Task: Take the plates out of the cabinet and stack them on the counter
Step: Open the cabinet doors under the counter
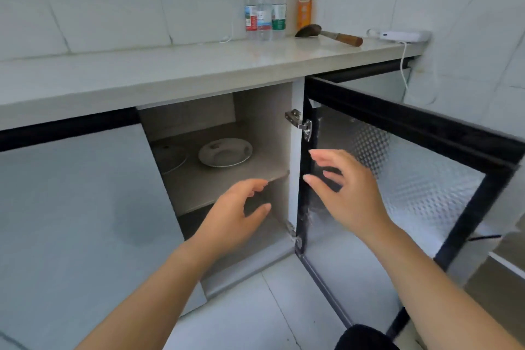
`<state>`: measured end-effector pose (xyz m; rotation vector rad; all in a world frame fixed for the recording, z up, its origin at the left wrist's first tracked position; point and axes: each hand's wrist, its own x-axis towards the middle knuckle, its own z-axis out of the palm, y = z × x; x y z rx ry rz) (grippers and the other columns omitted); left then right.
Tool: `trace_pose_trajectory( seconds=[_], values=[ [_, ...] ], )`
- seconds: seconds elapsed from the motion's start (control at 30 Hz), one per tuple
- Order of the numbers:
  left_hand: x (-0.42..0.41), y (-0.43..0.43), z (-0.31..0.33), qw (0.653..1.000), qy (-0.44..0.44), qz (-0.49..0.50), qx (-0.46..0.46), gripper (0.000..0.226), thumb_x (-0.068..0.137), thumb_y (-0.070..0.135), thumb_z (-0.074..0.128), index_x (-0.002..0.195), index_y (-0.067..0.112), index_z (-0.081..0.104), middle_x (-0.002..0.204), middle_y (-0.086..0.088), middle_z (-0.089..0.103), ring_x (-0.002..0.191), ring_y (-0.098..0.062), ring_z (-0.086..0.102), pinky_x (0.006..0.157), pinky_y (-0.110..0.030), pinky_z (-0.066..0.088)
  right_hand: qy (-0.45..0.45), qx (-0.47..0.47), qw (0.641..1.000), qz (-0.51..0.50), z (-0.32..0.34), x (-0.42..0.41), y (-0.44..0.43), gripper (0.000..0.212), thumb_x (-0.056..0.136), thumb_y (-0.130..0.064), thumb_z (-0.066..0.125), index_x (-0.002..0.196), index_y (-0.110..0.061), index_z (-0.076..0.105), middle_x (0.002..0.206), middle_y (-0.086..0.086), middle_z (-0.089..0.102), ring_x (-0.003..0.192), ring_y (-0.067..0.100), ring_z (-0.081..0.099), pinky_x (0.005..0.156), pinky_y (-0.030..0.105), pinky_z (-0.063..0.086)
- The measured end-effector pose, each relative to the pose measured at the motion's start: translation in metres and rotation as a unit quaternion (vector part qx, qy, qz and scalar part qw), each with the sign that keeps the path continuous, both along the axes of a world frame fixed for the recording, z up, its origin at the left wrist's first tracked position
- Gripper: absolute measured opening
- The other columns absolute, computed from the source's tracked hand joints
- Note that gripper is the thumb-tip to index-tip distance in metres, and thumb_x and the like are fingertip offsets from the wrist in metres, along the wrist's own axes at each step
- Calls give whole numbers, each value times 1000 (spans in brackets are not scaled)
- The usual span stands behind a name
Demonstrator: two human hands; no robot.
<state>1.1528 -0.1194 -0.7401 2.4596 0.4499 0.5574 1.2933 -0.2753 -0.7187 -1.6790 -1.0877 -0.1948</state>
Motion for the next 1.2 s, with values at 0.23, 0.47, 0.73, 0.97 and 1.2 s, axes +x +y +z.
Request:
trace_pose_trajectory(
  seconds=[0.23, 0.47, 0.73, 0.97, 1.2],
  values=[
    [-76, 50, -28, 987, 64, 149, 4, 42, 91, 34, 54, 131, 28, 45, 131, 8, 50, 118, -6, 47, 85, -9, 35, 41, -83, 985, 149, -44, -43, 90, 39, 83, -21, 68, 120, -22, 58, 110, -23, 55, 106, -5, 52, 86, 9, 45],
    [-132, 83, -1, 963, 78, 250, 64, 45, 91, 34, 54, 134, 24, 43, 136, 3, 47, 120, -17, 49, 98, -26, 36, 13, -139, 969, 203, -40, -72, 165, 44, 87, -32, 62, 128, -25, 50, 129, -11, 53, 117, 4, 47, 97, 20, 38],
    [-174, 104, 31, 943, 98, 289, 131, 46, 90, 34, 54, 134, 23, 42, 138, 4, 43, 106, -22, 54, 84, -22, 35, 33, -177, 962, 206, -19, -95, 240, 59, 87, -38, 59, 139, -20, 37, 141, -1, 44, 128, 17, 42, 101, 32, 36],
    [-179, 123, 41, 938, 85, 295, 162, 45, 91, 32, 53, 134, 22, 41, 140, 6, 42, 125, -17, 44, 92, -22, 32, 61, -168, 966, 185, -3, -97, 279, 66, 86, -41, 60, 141, -17, 34, 144, 3, 43, 131, 23, 41, 106, 43, 38],
    [-183, 125, 47, 928, 6, 322, 186, 44, 91, 30, 53, 132, 23, 43, 139, 9, 42, 120, -17, 48, 89, -20, 33, 104, -139, 963, 204, -2, -107, 276, 48, 86, -31, 64, 128, -17, 46, 126, -1, 58, 111, 18, 56, 90, 34, 48]
  ],
)
